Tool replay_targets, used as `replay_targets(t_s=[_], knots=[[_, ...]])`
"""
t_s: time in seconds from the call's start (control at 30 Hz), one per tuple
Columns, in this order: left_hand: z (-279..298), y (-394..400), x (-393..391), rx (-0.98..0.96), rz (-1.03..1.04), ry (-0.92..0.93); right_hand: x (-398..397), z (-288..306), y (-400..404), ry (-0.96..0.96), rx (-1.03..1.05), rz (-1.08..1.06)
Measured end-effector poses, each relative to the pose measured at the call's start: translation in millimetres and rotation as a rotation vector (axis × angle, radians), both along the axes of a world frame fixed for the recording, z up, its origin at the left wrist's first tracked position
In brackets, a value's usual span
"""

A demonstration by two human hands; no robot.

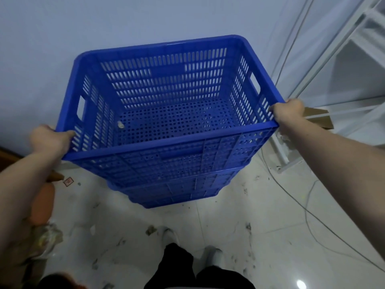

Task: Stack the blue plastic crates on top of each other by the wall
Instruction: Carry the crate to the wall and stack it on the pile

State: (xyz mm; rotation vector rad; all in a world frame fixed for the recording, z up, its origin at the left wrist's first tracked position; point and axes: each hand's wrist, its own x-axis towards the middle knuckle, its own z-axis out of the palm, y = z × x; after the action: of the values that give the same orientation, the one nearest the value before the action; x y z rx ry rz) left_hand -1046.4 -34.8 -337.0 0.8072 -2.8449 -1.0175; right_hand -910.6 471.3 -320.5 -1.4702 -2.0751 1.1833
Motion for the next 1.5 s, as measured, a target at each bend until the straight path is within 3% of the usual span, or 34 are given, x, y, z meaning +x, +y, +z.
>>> replay_targets(t_s=[0.27,0.4,0.6,0.77,0.97,1.23,1.3,1.37,1.43,1.5], knots=[[-12,-18,-10,0.127,0.053,0.037,-1,-6,-4,0.03,-0.012,0.001],[-101,-100,-84,0.225,0.095,-0.001,-7,-15,-6,0.011,-0.004,0.028],[-18,-15,-31,0.06,0.04,0.023,-12,-10,-9,-0.001,-0.013,0.037],[-19,-17,-27,0.08,0.032,0.057,-8,-10,-8,-0.013,0.004,0.047],[-42,-50,-26,0.123,0.086,-0.043,6,-21,-3,-0.036,-0.027,0.061],[-20,-21,-15,-0.045,0.012,0.096,1,-16,-8,-0.076,0.006,0.086],[-16,-21,-10,-0.061,-0.006,0.119,3,-13,-11,-0.107,0.103,0.113],[-13,-15,3,-0.211,-0.105,0.201,9,-10,-22,-0.168,0.412,0.156],[-18,7,27,-0.379,-0.373,0.271,18,-15,-41,-0.181,0.76,0.35],[-28,41,51,-0.494,-0.728,0.185,24,-28,-71,-0.172,0.863,0.727]])
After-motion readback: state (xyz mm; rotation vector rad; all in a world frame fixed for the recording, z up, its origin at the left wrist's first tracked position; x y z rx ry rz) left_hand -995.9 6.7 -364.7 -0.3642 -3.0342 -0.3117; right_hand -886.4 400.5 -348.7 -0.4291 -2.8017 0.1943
